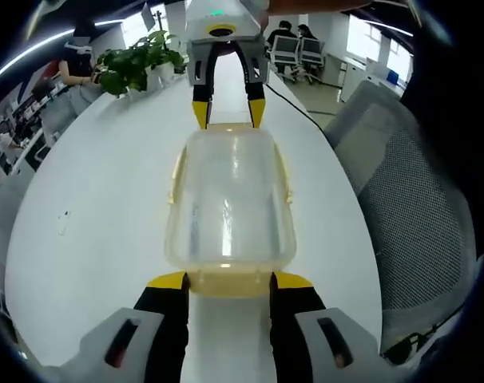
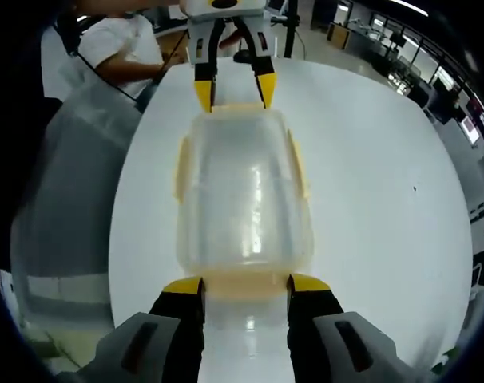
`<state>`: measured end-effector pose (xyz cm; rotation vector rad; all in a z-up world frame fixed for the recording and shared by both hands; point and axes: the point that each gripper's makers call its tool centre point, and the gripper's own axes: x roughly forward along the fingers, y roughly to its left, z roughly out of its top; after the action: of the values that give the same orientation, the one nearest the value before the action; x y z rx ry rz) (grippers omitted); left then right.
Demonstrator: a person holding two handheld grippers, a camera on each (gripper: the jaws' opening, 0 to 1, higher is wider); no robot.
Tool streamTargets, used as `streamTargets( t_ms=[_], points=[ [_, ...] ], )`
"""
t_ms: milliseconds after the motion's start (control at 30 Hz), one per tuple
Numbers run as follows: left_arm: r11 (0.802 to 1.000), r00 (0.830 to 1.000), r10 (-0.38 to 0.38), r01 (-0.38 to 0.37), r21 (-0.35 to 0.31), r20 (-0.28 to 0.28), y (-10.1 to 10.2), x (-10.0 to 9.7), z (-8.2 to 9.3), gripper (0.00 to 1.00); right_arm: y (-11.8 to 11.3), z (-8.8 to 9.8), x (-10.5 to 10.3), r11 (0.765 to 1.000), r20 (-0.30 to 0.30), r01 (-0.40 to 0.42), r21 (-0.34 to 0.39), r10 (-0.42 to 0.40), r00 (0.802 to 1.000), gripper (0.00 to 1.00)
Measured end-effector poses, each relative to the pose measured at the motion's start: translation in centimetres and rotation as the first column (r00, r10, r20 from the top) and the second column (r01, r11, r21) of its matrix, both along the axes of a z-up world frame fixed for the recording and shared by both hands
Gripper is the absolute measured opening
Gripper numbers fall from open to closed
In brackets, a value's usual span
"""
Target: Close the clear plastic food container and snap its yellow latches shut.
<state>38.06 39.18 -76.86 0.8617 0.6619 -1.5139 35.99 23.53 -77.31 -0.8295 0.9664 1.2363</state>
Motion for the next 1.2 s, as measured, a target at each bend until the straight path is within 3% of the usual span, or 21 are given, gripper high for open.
streamTargets(
  t_ms=[1200],
  points=[
    [1.0,1.0,-0.007,0.007,-0.016,-0.002,-6.0,0.1,0.0,0.38,-6.1,-0.1,-0.1,0.999,-0.005,0.014,-0.042,-0.015,1.0,0.39]
  ],
)
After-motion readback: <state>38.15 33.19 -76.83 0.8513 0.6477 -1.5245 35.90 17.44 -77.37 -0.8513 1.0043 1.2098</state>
